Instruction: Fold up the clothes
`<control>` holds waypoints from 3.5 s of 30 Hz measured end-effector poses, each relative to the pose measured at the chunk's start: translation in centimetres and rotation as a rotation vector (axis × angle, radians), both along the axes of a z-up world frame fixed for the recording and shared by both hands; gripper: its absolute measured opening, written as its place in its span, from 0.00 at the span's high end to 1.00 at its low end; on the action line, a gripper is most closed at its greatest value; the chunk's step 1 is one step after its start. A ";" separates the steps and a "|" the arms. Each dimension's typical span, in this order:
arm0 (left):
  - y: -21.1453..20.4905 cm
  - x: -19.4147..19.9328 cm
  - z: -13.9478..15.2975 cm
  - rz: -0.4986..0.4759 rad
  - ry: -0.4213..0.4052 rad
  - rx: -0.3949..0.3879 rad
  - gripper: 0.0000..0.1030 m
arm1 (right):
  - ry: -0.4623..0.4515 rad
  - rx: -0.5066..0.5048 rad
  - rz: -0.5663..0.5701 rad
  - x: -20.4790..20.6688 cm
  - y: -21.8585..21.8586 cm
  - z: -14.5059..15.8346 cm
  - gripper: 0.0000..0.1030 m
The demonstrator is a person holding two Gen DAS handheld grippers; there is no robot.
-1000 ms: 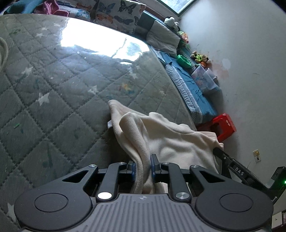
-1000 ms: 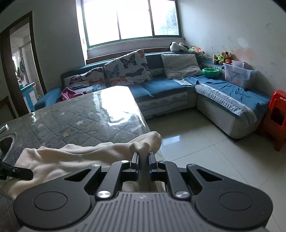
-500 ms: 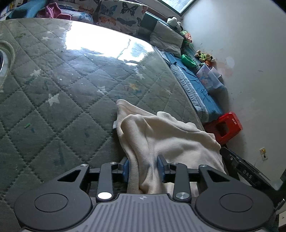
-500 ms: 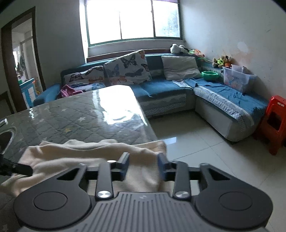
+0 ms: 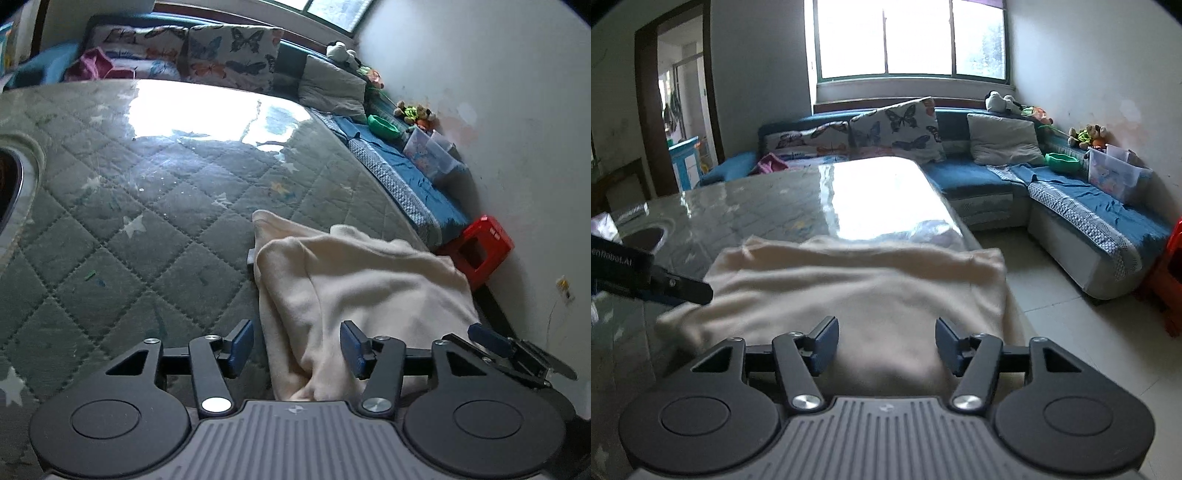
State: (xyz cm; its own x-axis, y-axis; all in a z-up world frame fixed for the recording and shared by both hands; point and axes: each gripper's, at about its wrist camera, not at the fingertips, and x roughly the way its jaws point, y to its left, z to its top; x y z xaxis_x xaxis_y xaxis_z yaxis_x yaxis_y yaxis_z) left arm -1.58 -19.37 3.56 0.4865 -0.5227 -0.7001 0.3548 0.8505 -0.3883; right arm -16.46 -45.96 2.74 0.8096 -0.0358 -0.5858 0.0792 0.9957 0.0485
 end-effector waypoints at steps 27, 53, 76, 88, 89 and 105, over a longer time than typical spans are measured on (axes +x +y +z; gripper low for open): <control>-0.2 -2.8 0.6 -0.102 -0.177 0.118 0.29 | -0.029 -0.066 0.059 -0.9 3.9 -0.6 0.25; -0.2 -1.8 0.0 -0.138 -0.181 0.139 0.22 | 0.090 -0.085 0.068 10.2 2.0 0.5 0.31; 2.5 -1.7 1.4 -0.095 -0.251 0.087 0.00 | 0.065 -0.231 0.185 8.9 5.9 0.8 0.01; 2.6 -1.2 2.1 -0.039 -0.220 0.100 0.00 | -0.073 -0.338 0.187 1.8 10.2 -0.3 0.00; 2.5 -1.2 2.1 -0.034 -0.218 0.105 0.00 | -0.091 -0.338 0.182 1.4 10.4 -0.3 0.00; 1.4 -2.0 1.9 -0.038 -0.192 0.133 0.00 | -0.104 -0.144 0.162 -2.6 8.2 0.9 0.00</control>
